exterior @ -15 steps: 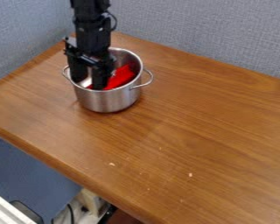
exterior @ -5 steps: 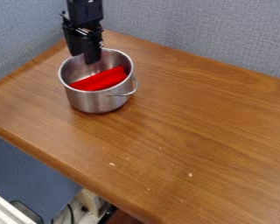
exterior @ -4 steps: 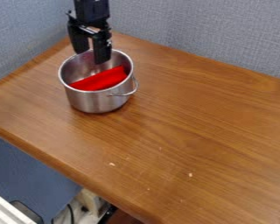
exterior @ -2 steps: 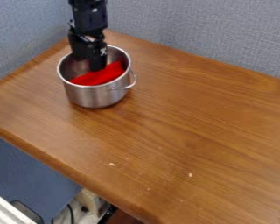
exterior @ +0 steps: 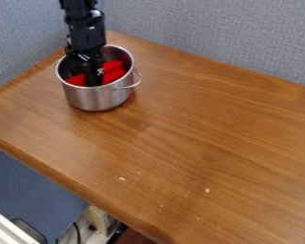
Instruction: Move the red object from the metal pot to the table
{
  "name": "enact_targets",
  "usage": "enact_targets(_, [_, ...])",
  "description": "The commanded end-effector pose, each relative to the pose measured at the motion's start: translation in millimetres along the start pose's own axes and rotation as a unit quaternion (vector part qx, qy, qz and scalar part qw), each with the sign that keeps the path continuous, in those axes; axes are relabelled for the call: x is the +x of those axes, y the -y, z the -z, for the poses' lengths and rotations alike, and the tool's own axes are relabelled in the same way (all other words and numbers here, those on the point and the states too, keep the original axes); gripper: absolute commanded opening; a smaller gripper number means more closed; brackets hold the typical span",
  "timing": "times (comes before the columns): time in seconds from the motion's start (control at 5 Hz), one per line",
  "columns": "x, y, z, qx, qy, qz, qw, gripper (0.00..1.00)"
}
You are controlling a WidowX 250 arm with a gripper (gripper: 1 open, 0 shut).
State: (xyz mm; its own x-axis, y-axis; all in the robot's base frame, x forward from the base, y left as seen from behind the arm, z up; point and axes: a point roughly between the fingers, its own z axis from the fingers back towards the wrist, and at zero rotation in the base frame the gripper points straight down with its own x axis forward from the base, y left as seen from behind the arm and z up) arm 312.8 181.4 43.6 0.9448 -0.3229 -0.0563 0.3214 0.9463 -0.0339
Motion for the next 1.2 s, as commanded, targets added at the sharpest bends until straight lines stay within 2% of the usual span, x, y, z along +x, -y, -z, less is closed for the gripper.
enact_targets(0.0, [-4.9,-6.0,-27.8,0.028,0.024,-0.008,0.9993,0.0])
enact_targets(0.2, [-4.0,-4.3,-33.7,0.029,0.022,-0.005,0.9993,0.0])
enact_targets(0.8, [-12.1,29.4,-34.5,0.034,0.017,-0.058,0.9976,0.0])
enact_targets(1.0, [-19.6,25.1,-28.6,0.036,0.018,-0.06,0.9974,0.0])
